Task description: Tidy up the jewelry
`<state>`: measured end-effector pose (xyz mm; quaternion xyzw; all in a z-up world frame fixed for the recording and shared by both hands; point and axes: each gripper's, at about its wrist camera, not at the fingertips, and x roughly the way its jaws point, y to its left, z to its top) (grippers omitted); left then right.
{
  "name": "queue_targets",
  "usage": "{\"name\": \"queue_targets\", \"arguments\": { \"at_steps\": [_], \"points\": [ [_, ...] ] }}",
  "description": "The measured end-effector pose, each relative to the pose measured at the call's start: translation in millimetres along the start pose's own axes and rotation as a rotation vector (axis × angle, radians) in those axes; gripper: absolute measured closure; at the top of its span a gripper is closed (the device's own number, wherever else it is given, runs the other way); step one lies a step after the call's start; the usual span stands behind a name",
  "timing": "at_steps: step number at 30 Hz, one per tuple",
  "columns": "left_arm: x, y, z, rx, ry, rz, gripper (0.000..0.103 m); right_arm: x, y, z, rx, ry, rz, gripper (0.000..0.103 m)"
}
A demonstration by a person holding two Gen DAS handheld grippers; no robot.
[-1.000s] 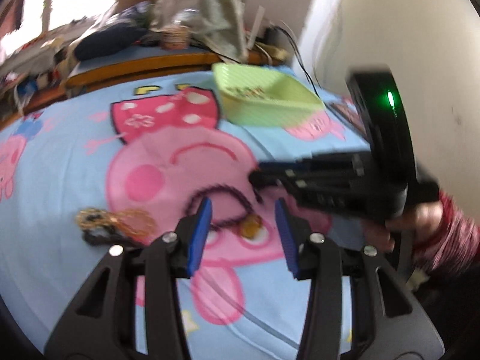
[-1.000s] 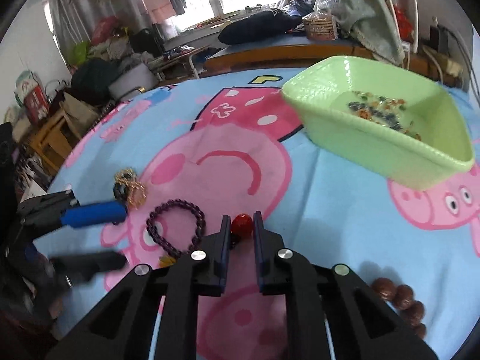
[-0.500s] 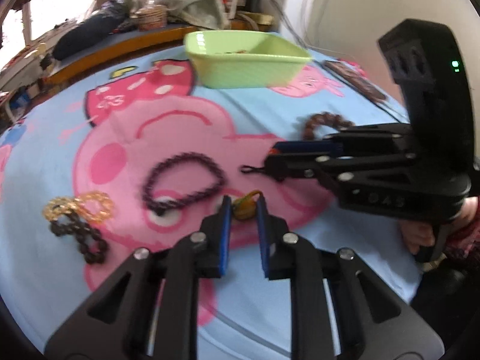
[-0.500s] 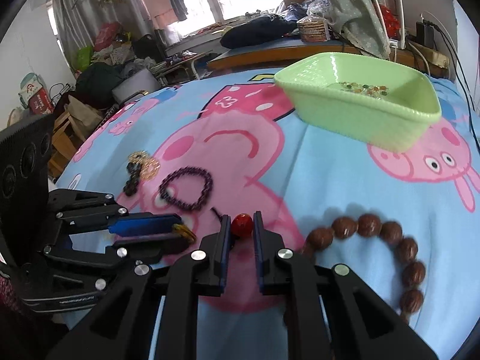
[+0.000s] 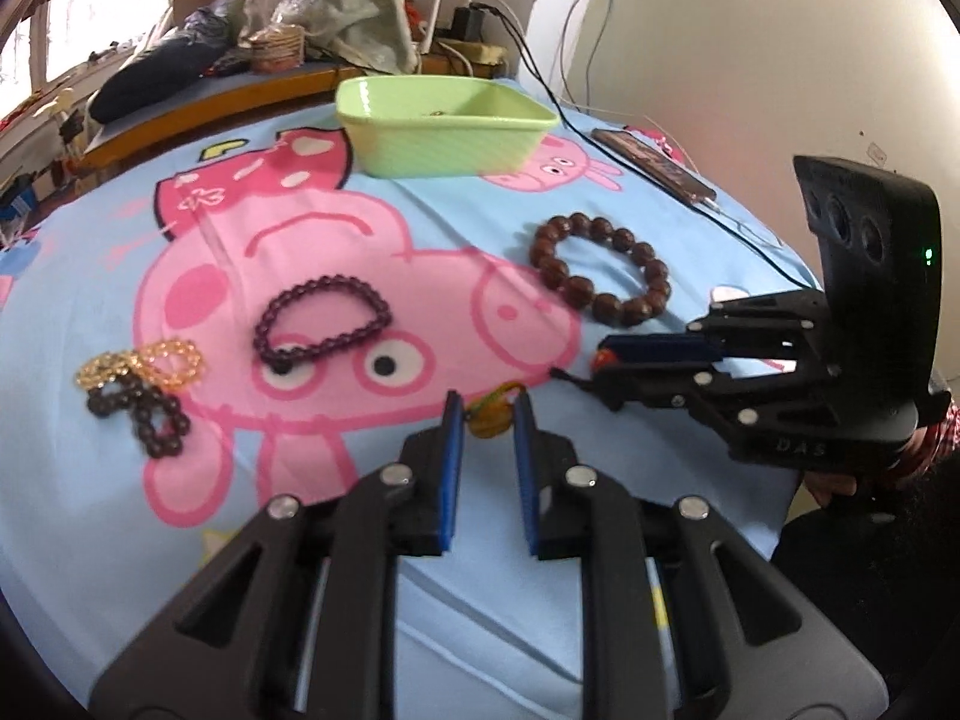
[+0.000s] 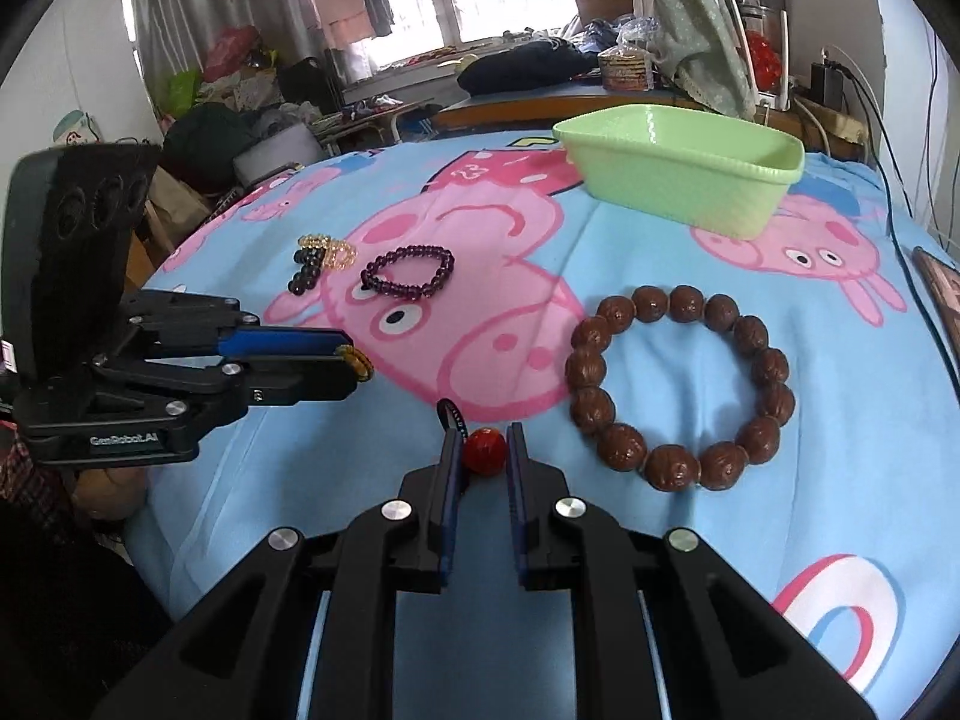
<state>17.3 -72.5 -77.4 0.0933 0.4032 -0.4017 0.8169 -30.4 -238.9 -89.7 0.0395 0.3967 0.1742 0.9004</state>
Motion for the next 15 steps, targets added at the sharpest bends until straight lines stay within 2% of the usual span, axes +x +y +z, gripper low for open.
{"name": "queue_targets", "arguments": {
  "at_steps": [3,15],
  "points": [
    [9.4,2.6,-3.8,-0.011,0.026,0.007,0.087,1.9,0.0,1.1,0.006,-0.005,0.001,0.103],
    [8.2,7.3,-6.0,-0.034,0.017,-0.021,0.087,0.6,3.4,0.0,0.001,-0.017,0.024,0.103]
  ]
}}
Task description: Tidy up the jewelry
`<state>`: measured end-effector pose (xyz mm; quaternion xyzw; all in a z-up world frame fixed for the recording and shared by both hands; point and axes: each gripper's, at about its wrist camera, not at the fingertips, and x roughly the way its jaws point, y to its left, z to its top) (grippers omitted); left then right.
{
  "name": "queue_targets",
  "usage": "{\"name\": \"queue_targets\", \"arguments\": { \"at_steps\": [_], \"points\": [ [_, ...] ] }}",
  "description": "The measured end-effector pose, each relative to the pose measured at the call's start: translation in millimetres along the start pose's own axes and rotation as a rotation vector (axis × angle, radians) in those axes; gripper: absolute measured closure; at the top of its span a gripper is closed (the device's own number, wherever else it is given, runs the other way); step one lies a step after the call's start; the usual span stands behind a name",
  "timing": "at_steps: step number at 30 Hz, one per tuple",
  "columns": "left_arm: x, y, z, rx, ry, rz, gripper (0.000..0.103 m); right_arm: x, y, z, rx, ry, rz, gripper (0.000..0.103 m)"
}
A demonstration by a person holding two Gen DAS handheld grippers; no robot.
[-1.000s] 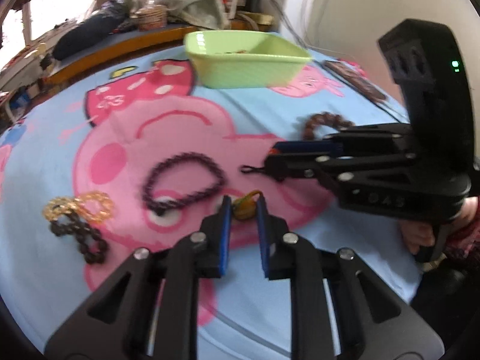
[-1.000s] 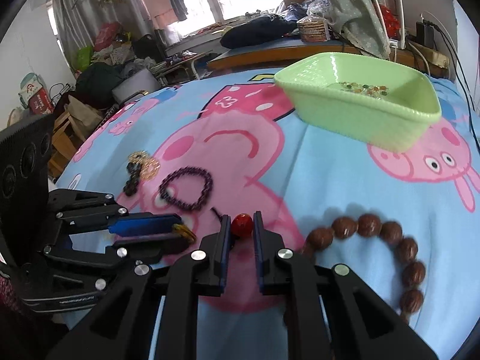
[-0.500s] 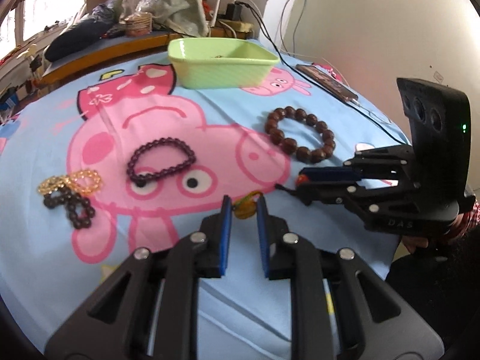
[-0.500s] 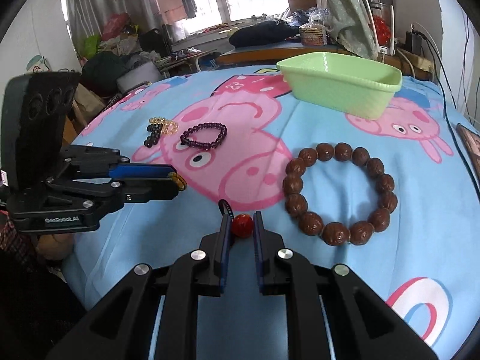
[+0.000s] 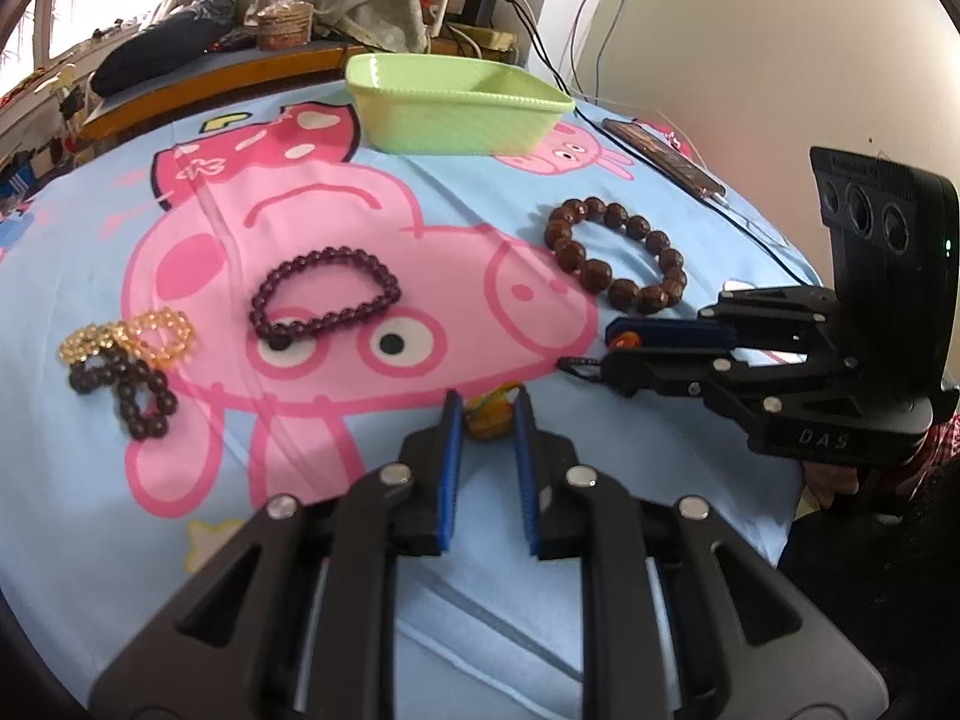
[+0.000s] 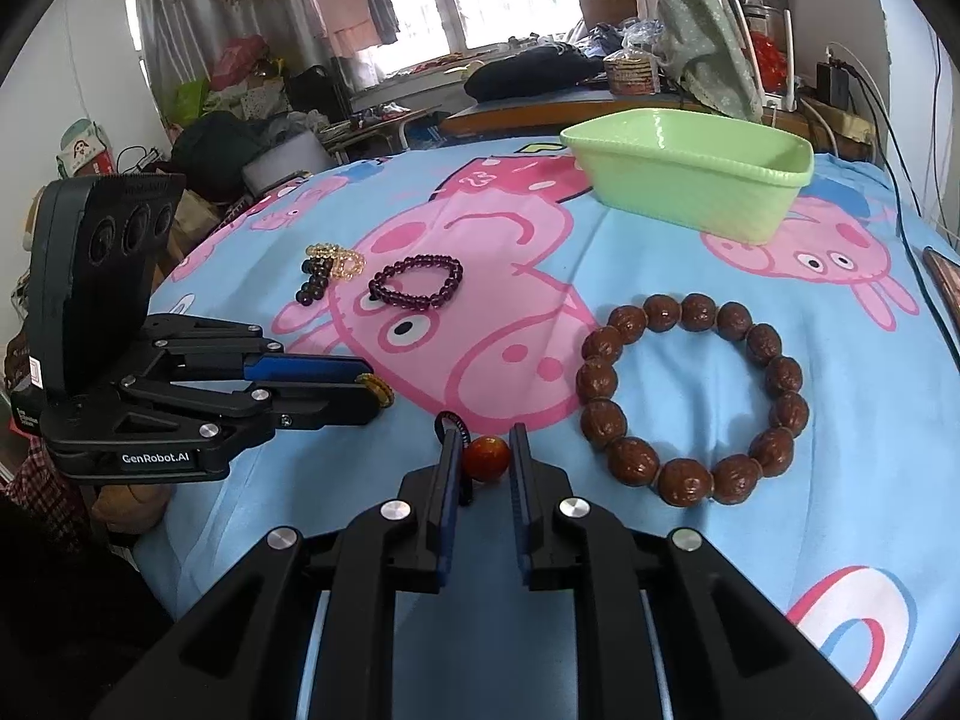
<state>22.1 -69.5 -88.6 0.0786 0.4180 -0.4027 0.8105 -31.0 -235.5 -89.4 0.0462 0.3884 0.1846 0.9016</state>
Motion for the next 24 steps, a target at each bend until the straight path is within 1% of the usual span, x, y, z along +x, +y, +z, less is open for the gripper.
{"name": "queue_targets", "arguments": {
  "at_steps": [7,13,14,15,16,18,24],
  "points": [
    [0.0,0.1,0.4,-0.002,0.000,-0.001,0.087,-3.9,-5.5,-2.6,0.022,-0.003,0.032,0.103],
    [-0.1,0.0,-0.1,0.001,0.001,0.001,0.087,-10.8,-6.5,-7.2,0.014,-0.013,0.018,0.103],
    [0.0,-0.5,-0.3,0.005,0.001,0.005,0.086,-12.1,-5.3,-8.5,0.006,-0.015,0.016,0.100],
    [-0.5,-1.6,-0.8,0.012,0.000,0.003,0.083,-12.5,-4.3,-9.6,-0.001,-0.014,0.014,0.099],
    [-1.0,-2.4,-0.9,0.017,-0.001,0.002,0.079,-12.5,-2.8,-10.3,-0.011,-0.012,0.010,0.098],
    [-2.0,-4.0,-1.1,0.026,-0.004,0.006,0.075,-11.7,0.0,-10.0,-0.028,-0.009,0.000,0.098],
    [-3.1,-4.1,-1.0,0.023,-0.004,0.001,0.075,-4.7,7.3,-6.0,-0.067,-0.002,-0.025,0.098]
  ]
}}
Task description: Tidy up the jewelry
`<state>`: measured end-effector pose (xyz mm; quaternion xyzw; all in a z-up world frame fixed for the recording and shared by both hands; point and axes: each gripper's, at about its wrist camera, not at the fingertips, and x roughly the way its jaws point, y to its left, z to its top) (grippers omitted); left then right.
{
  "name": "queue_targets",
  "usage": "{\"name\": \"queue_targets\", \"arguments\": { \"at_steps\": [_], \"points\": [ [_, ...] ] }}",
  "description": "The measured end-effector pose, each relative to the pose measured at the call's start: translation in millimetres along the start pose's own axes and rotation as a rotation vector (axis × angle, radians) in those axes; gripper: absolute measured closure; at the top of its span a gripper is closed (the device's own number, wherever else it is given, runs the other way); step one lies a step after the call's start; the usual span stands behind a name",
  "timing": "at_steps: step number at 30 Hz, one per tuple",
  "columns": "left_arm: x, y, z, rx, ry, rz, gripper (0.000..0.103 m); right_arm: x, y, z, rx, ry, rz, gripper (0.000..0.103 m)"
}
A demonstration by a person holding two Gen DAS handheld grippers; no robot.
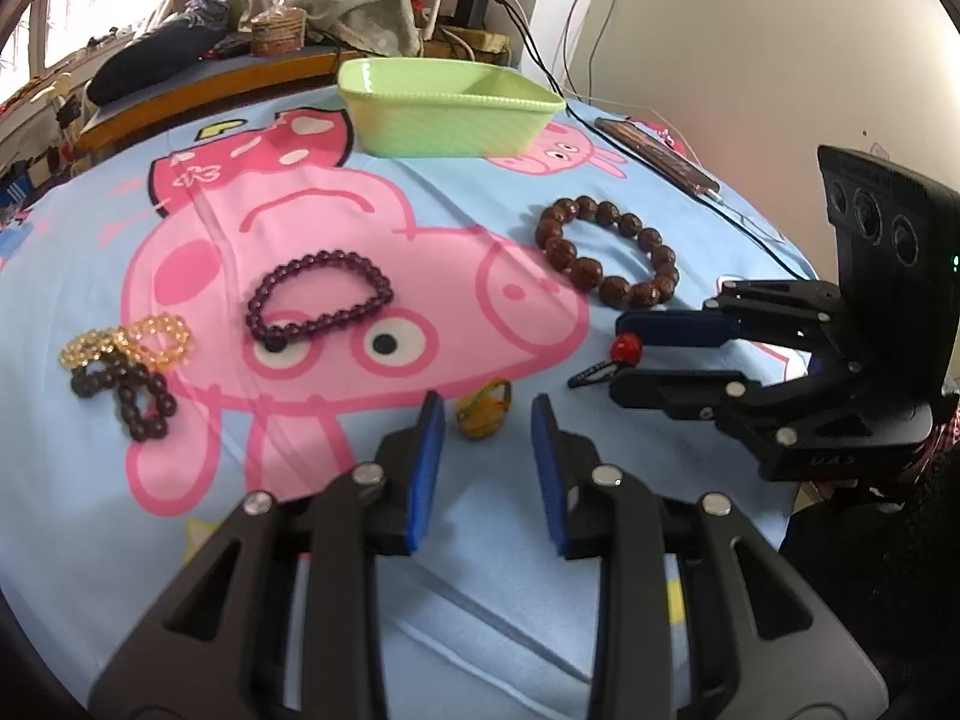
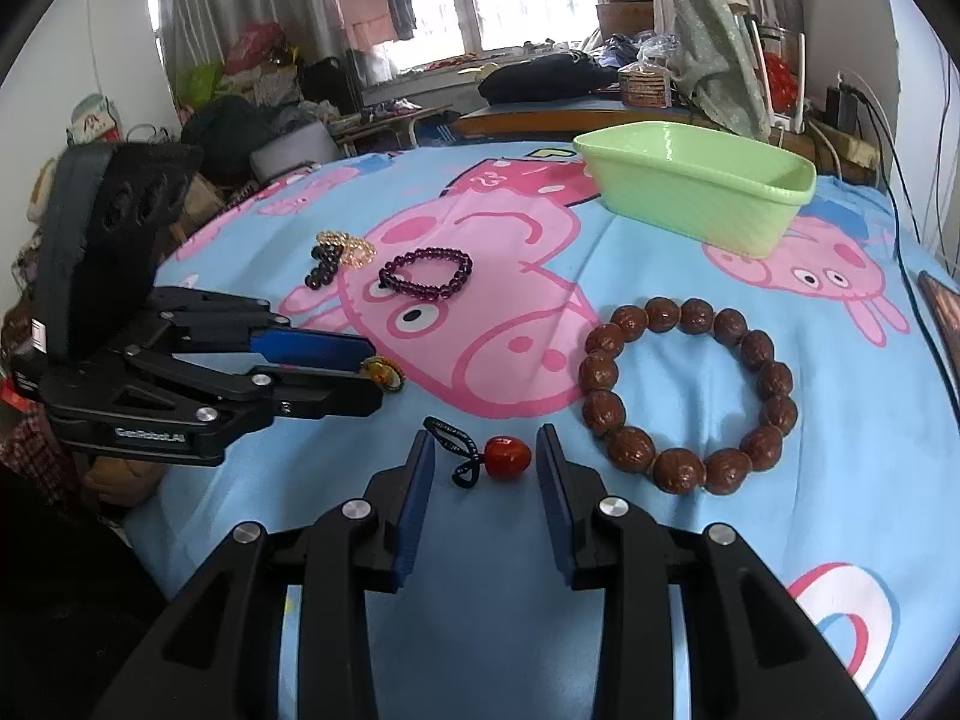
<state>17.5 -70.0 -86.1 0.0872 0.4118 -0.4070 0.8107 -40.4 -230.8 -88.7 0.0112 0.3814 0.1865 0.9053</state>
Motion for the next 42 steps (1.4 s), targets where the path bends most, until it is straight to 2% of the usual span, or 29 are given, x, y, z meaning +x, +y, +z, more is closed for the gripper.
{"name": "queue_targets", "arguments": {
  "at_steps": [3,6,7,13,16,19,25,29,34,35,37,39,42],
  "points": [
    [1.1,-0.8,0.4,0.006,0.003,0.000,0.075,1.5,0.8,-0.8,-0.017,-0.006,-0.010,0.098],
    [3.6,-2.8,1.6,0.020,0.013,-0.011,0.087,1.1,3.3,-3.2,-0.045,-0.007,-0.046,0.103],
    [3.6,-3.9,2.0,0.027,0.011,-0.012,0.087,0.8,4.3,-3.9,-0.060,-0.007,-0.068,0.103],
    [-3.9,-5.9,19.6,0.026,-0.015,-0.068,0.087,-7.9,-9.8,4.7,0.007,-0.044,-0.027,0.103],
    [-8.6,-2.2,40.7,0.008,-0.044,-0.096,0.087,-16.1,-20.7,19.9,0.042,-0.095,-0.002,0.103],
    [-10.6,-0.3,69.7,0.013,-0.076,-0.091,0.087,-23.2,-36.4,43.4,0.054,-0.142,-0.003,0.103],
    [0.3,13.3,139.6,0.002,-0.130,-0.070,0.087,-27.2,-84.9,95.7,0.075,-0.238,-0.063,0.103],
    [23.5,30.9,181.7,-0.060,-0.115,-0.086,0.087,-9.7,-121.1,121.4,0.132,-0.219,-0.071,0.103],
    [48.1,40.5,212.7,-0.080,-0.095,-0.083,0.087,13.6,-154.0,143.5,0.208,-0.183,-0.030,0.103],
    [56.6,42.6,219.0,-0.086,-0.078,-0.079,0.085,18.5,-159.9,147.8,0.225,-0.178,-0.021,0.103],
    [75.8,47.9,231.3,-0.106,-0.045,-0.042,0.063,24.7,-170.9,156.0,0.249,-0.176,-0.038,0.102],
    [85.5,51.4,238.2,-0.127,-0.032,0.004,0.063,22.3,-182.2,162.4,0.294,-0.203,-0.068,0.096],
    [73.8,56.5,238.9,-0.159,-0.066,-0.008,0.063,0.5,-188.4,161.2,0.346,-0.279,-0.051,0.091]
  ]
}}
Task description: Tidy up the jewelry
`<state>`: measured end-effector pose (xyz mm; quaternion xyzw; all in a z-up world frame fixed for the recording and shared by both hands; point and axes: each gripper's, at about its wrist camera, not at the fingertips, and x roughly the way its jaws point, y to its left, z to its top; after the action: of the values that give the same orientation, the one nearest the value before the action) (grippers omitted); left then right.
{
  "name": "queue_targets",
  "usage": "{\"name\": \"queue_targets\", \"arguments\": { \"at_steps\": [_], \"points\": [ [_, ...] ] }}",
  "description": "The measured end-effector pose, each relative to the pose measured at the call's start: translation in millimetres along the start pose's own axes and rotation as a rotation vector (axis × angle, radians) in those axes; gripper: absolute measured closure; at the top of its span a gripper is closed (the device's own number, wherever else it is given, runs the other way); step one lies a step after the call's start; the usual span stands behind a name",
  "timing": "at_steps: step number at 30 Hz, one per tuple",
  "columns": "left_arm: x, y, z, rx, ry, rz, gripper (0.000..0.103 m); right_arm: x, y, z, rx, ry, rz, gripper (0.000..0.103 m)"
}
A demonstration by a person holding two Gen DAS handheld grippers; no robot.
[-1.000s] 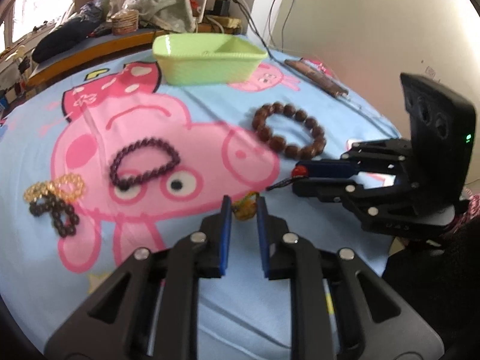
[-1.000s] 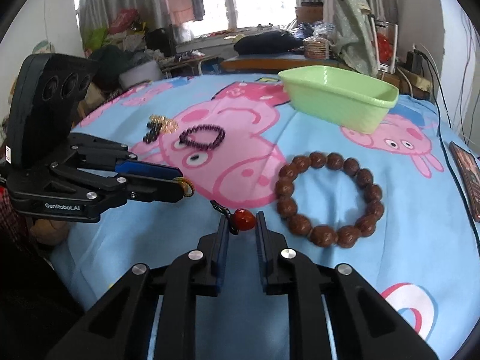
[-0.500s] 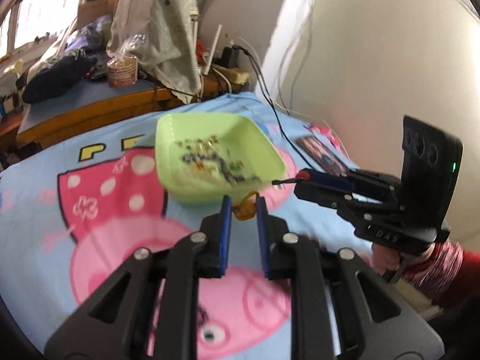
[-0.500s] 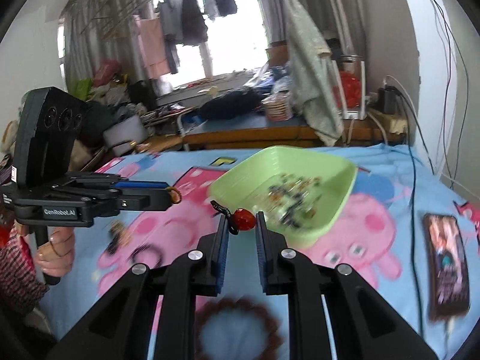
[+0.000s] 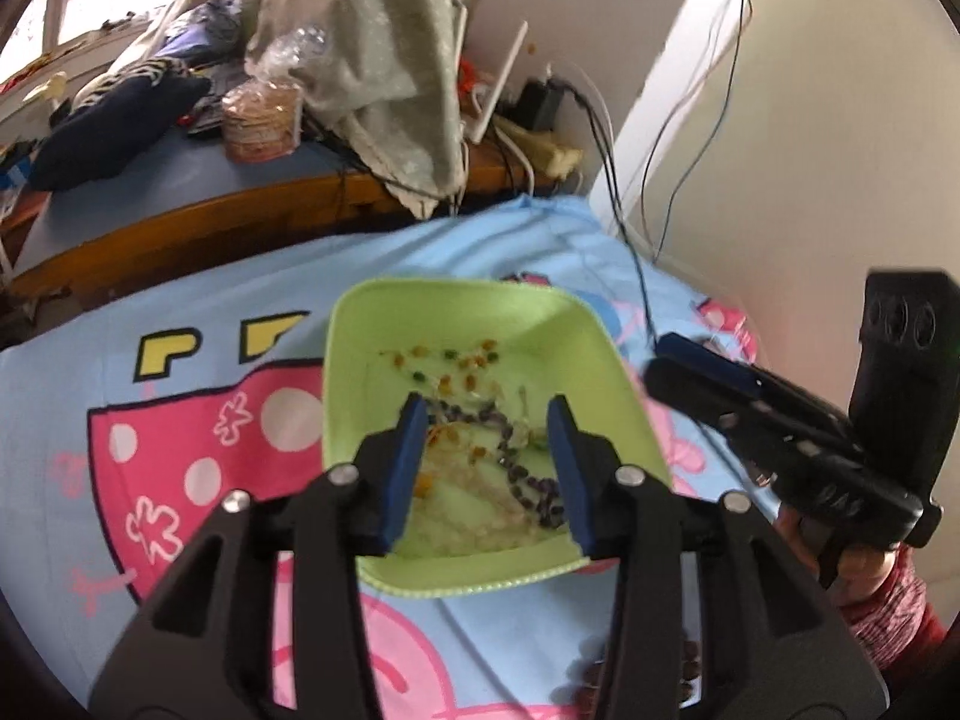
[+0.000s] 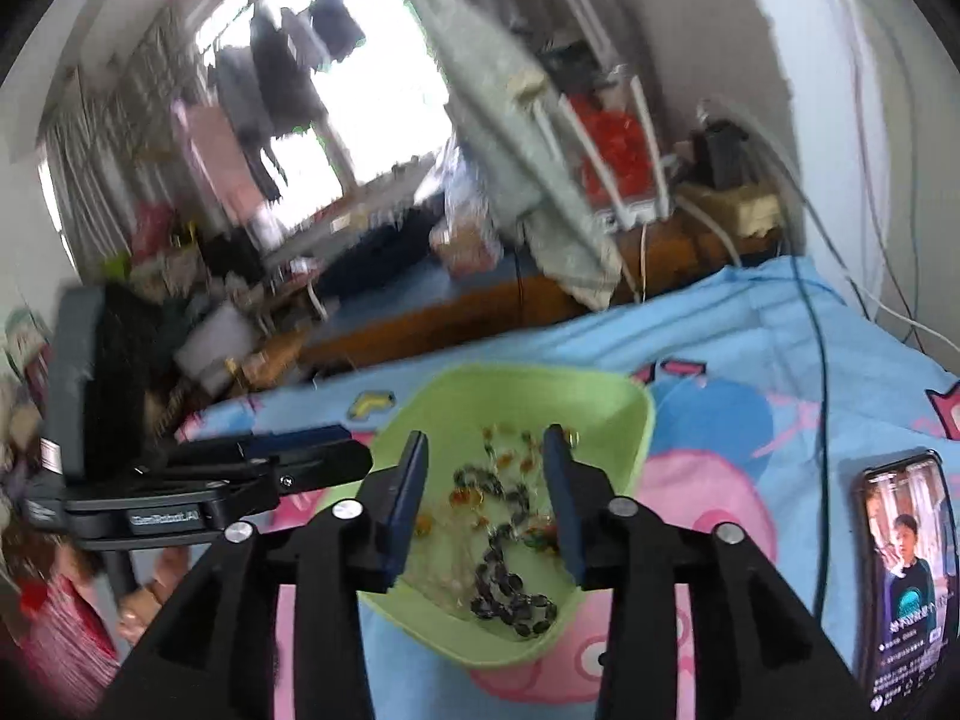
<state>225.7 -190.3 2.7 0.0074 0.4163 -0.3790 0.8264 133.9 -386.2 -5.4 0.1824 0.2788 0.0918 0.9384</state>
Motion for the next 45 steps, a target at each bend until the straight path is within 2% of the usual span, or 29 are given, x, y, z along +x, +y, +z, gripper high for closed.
{"name": "queue_targets", "arguments": {
  "at_steps": [4,7,11,15,19,24,27,32,34,38,45],
  "points": [
    [-47.1,1.8,-15.4,0.002,-0.100,-0.021,0.063,-38.9,-0.7,-14.3,0.028,-0.081,0.037,0.091],
    [-84.1,11.9,-38.3,-0.010,-0.157,-0.009,0.063,-52.4,-3.0,-37.4,0.079,-0.064,0.085,0.091],
    [-126.8,38.3,-84.9,-0.052,-0.189,0.063,0.063,-57.2,4.9,-76.6,0.118,0.011,0.109,0.091],
    [-147.2,60.1,-134.1,-0.088,-0.163,0.175,0.063,-52.2,25.6,-115.9,0.114,0.113,0.122,0.091],
    [-160.2,73.6,-176.7,-0.113,-0.134,0.242,0.063,-40.0,70.6,-141.2,-0.019,0.203,0.130,0.091],
    [-184.7,89.1,-212.4,-0.154,-0.154,0.286,0.063,-15.3,112.1,-150.8,-0.110,0.282,0.158,0.092],
    [-191.0,95.9,-222.2,-0.179,-0.149,0.282,0.063,-3.1,131.3,-151.3,-0.166,0.287,0.149,0.093],
    [-184.3,91.8,-228.8,-0.156,-0.126,0.263,0.063,15.2,149.8,-142.0,-0.227,0.286,0.124,0.099],
    [-176.0,90.8,-226.8,-0.148,-0.110,0.266,0.063,24.1,154.2,-139.0,-0.244,0.290,0.125,0.103],
    [-166.4,97.2,-218.6,-0.152,-0.102,0.281,0.063,43.9,177.1,-133.0,-0.325,0.312,0.149,0.103],
    [-166.2,110.9,-217.6,-0.175,-0.090,0.298,0.063,94.4,224.8,-148.7,-0.483,0.405,0.187,0.103]
  ]
}}
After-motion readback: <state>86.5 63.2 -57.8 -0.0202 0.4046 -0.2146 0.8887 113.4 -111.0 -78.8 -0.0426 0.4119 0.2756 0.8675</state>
